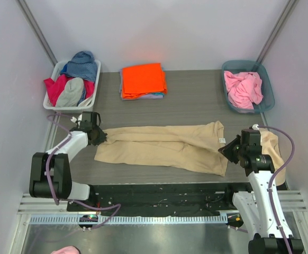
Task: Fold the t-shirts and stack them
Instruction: Fold the tshirt
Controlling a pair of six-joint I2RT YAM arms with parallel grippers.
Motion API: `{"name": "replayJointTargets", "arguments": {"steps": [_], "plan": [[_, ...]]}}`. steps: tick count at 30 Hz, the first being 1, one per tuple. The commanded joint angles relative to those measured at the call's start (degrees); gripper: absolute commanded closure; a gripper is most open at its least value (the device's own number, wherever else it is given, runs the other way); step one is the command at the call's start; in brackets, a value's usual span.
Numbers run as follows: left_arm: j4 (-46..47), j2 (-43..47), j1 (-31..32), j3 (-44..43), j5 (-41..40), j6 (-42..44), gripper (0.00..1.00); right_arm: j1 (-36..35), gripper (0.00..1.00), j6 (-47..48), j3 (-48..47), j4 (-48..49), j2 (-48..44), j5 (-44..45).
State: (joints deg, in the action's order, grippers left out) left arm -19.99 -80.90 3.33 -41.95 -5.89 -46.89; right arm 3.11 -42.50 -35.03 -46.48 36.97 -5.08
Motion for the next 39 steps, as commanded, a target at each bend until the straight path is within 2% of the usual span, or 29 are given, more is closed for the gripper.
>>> {"name": "replayJointTargets", "arguments": {"steps": [1, 6, 9, 10, 12, 13, 16, 18, 19, 22, 26, 34, 39], "plan": [[0.74, 5.49, -0.26, 1.79, 0.62, -2.15, 0.88, 0.23, 0.98, -0.92, 0.83, -2.03, -1.11, -0.63], [-0.93, 7.34, -0.26, 1.88, -0.52, -2.06, 0.85, 0.23, 0.96, -1.36, 3.03, -3.79, -2.78, -0.72], [-2.16, 7.69, -0.34, 1.17, -2.19, -1.71, 0.73, 0.23, 0.86, -2.15, 4.35, -5.02, -4.18, -0.63], [-2.68, 7.78, -0.26, 0.91, -3.15, -1.62, 0.61, 0.23, 0.76, -2.58, 4.53, -5.11, -4.62, -0.63], [-4.44, 7.87, -0.26, -0.05, -4.65, -1.53, 0.5, 0.23, 0.68, -3.02, 4.79, -5.9, -5.15, -0.46], [-4.97, 8.04, -0.26, -0.41, -5.53, -1.62, 0.38, 0.23, 0.58, -3.37, 4.7, -6.17, -5.5, -0.19], [-7.43, 8.91, -0.26, -1.9, -8.69, -2.41, 0.23, 0.23, 0.48, -3.64, 3.83, -6.87, -5.94, 1.56], [-8.75, 9.97, -0.26, -2.87, -10.54, -2.76, 0.19, 0.23, 0.46, -3.47, 2.6, -7.05, -6.38, 3.14], [-9.19, 11.63, -0.26, -3.22, -11.15, -3.11, 0.11, 0.23, 0.45, -3.2, 2.16, -6.96, -6.39, 3.58], [-9.89, 14.62, -0.26, -4.45, -13.35, -3.12, 0.07, 0.23, 0.43, -1.1, 0.75, -4.86, -5.16, 4.47], [-9.1, 19.63, -0.26, -5.85, -12.4, -1.37, 0.03, 0.23, 0.42, 0.05, 1.37, 1.74, -1.56, 0.08], [-4.54, 25.09, 0.71, -1.38, 0.17, 2.77, 0.02, -0.12, 0.42, 5.05, -2.06, 15.62, 16.43, -4.93], [-3.39, 27.73, 1.33, 2.66, 2.37, 3.82, 0.01, -4.94, 0.43, 6.38, -7.76, 20.54, 26.03, -2.49]]}}
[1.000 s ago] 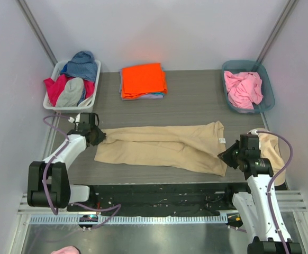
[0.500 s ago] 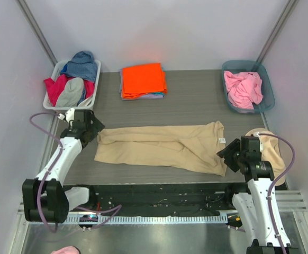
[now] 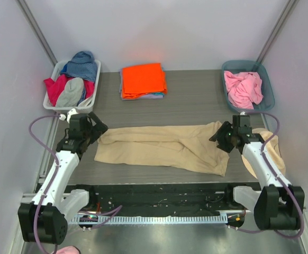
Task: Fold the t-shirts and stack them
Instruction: Fold the tshirt
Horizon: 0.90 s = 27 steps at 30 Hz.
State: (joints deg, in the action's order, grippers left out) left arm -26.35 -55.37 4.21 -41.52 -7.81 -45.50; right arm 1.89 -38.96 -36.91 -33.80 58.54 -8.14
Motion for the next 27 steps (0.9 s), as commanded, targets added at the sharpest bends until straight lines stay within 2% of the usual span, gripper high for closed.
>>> {"name": "replayJointTargets", "arguments": {"steps": [1, 8, 12, 15, 19, 20, 21, 23, 24, 27], "plan": [[3.84, 2.55, 0.62, 2.58, 4.91, 2.69, 0.01, -4.78, 0.42, 3.1, -6.77, 8.13, 5.78, 1.28], [6.75, -1.65, 1.94, 1.18, 9.46, 6.37, 0.01, -13.75, 0.44, 2.05, -13.36, 8.4, 13.09, 6.56], [9.56, -7.54, 4.66, -2.77, 13.87, 9.98, 0.01, -14.55, 0.44, 0.91, -14.33, 6.48, 8.54, 12.61], [11.49, -16.32, 11.23, -9.53, 14.58, 13.23, 0.01, -14.63, 0.43, 0.2, -15.65, 3.5, 2.22, 17.45], [11.58, -32.92, 17.84, -26.56, 19.84, 18.15, 0.01, -14.46, 0.43, -0.68, -18.29, -1.87, -4.65, 20.79], [11.67, -40.44, 19.07, -29.99, 21.07, 21.12, 0.02, -14.46, 0.43, -0.85, -18.9, -3.45, -5.8, 20.97], [10.02, -44.08, 21.35, -37.51, 22.48, 22.63, 0.02, -14.46, 0.43, -1.2, -19.17, -4.25, -7.11, 20.97], [7.9, -51.55, 23.38, -44.93, 27.48, 25.88, 0.03, -14.46, 0.43, -1.73, -19.95, -6.26, -9.67, 20.01], [5.28, -57.85, 25.22, -51.84, 28.63, 28.16, 0.04, -14.46, 0.43, -1.82, -20.13, -6.89, -10.29, 19.66], [0.44, -68.94, 28.73, -63.2, 29.96, 33.34, 0.04, -14.55, 0.43, -2.35, -20.58, -8.73, -12.13, 18.34]]}}
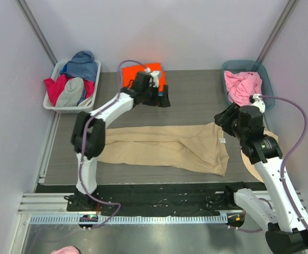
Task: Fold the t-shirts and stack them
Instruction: Fold the tshirt
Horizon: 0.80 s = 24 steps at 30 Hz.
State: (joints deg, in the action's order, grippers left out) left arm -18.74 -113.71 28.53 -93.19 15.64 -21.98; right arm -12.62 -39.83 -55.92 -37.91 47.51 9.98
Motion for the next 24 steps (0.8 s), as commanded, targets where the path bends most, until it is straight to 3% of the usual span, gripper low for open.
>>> {"name": "replayJointTargets", "arguments": {"steps": [1, 4, 16, 21, 24], "plan": [[-8.4, -12.92, 5.12, -14.01, 7.21, 10.54, 0.04, -0.03, 0.43, -1.47, -1.47, -4.89, -1.97, 0.04], [-11.4, -19.42, 7.41, -20.53, 8.61, 11.95, 0.04, 0.05, 0.43, -1.65, -1.38, -5.77, -2.77, -0.4], [-12.46, -28.49, 13.3, -28.1, 12.74, 14.86, 0.05, -0.03, 0.43, -0.95, -1.03, -8.67, -5.14, -0.31], [-14.56, -29.46, 15.5, -28.45, 13.19, 17.23, 0.09, -0.03, 0.43, -1.03, -0.95, -9.2, -5.41, 0.04], [-15.88, -30.6, 16.46, -29.42, 13.36, 17.76, 0.17, 0.05, 0.43, -1.03, -0.68, -9.46, -5.58, 0.13]]}}
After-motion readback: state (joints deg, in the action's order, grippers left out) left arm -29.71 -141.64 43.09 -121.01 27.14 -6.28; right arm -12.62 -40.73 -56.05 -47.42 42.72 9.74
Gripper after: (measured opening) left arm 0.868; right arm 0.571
